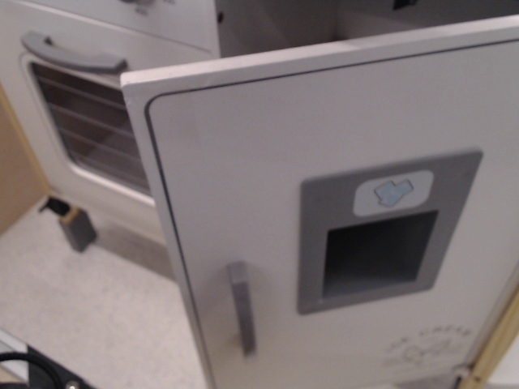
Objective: Close fridge
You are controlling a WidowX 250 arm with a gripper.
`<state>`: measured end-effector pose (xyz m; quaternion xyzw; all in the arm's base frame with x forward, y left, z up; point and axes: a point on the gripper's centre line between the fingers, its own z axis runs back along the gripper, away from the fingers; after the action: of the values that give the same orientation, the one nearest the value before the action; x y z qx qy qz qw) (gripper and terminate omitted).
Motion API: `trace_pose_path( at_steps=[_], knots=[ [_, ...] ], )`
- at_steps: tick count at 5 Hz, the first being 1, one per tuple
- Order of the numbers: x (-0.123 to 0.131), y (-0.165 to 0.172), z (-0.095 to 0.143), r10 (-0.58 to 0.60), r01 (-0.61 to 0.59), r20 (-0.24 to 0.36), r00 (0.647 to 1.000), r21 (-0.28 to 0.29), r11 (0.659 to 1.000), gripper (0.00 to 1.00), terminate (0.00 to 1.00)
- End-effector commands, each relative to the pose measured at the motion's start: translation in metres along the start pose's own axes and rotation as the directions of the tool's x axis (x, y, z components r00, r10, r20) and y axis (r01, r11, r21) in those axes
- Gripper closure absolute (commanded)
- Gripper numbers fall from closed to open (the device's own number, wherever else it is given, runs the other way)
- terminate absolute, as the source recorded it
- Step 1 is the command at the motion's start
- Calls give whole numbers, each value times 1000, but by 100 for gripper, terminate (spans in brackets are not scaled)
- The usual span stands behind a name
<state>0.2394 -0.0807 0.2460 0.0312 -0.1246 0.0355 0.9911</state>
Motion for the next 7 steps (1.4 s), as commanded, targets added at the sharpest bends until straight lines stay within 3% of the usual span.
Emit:
trace_pose_path(
  at_steps=[1,2,4,5,7],
  knots=[
    [-40,-11,9,-67,67,2,998,-25,997,0,0],
    [-61,-20,-8,-112,111,-8,994,-52,992,0,0],
    [-83,-27,-64,-85,82,-30,996,-76,994,0,0],
    [-74,-26,-84,-46,44,-27,999,-80,996,0,0],
    [-45,-14,-90,42,-36,78,996,-81,996,0,0]
  ],
)
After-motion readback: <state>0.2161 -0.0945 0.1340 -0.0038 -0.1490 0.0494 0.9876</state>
